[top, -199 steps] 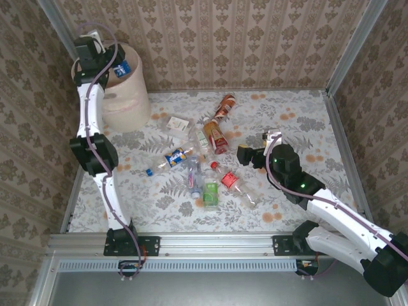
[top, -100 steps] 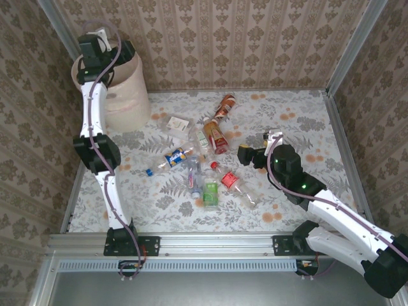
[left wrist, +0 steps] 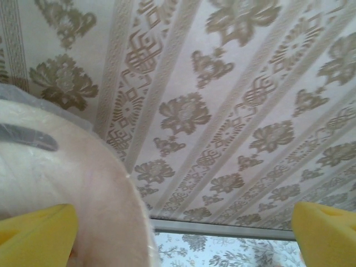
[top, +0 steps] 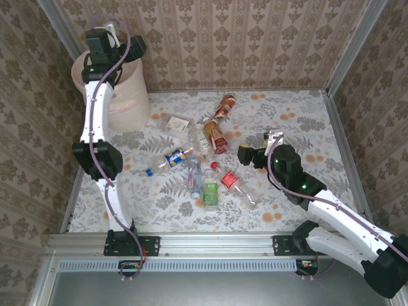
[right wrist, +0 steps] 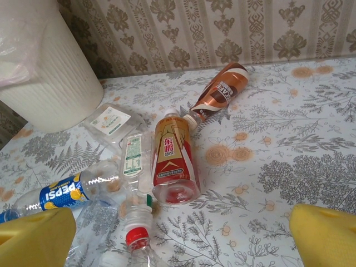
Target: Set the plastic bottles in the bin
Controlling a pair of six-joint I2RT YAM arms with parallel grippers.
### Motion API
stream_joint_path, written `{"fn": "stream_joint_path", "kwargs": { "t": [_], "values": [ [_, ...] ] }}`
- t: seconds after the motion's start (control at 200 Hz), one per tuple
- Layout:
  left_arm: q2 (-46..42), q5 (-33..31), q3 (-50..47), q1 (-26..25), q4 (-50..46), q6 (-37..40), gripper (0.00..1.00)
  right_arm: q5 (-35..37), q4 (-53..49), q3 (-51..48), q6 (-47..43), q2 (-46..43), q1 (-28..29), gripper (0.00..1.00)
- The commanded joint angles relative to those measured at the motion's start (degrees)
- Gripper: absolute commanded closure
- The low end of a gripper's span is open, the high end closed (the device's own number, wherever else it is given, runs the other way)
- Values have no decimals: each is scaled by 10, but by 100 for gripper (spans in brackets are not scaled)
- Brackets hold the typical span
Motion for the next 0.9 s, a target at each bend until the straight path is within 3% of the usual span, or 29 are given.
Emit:
{"fn": "stream_joint_path", "kwargs": {
  "t": [0.0,0.38,0.62,0.795,0.895],
  "values": [
    [-50,-62,-26,-22,2,15,0,11,-1,-9,9,-8,2,0],
    [-153,-197,-172,-133,5,1,0,13,8,-15,11,-1,2,0],
    [-197,-333,-272,-229,16,-25,0,11,25,-16,16,16,2,0],
    [-191,-410,-304,-283,-5,-85,0,7,27,-18,16,25,2,0],
    [-166,-431,-310,-296,-39,-158,0,8,31,-22,15,26,2,0]
  ]
}}
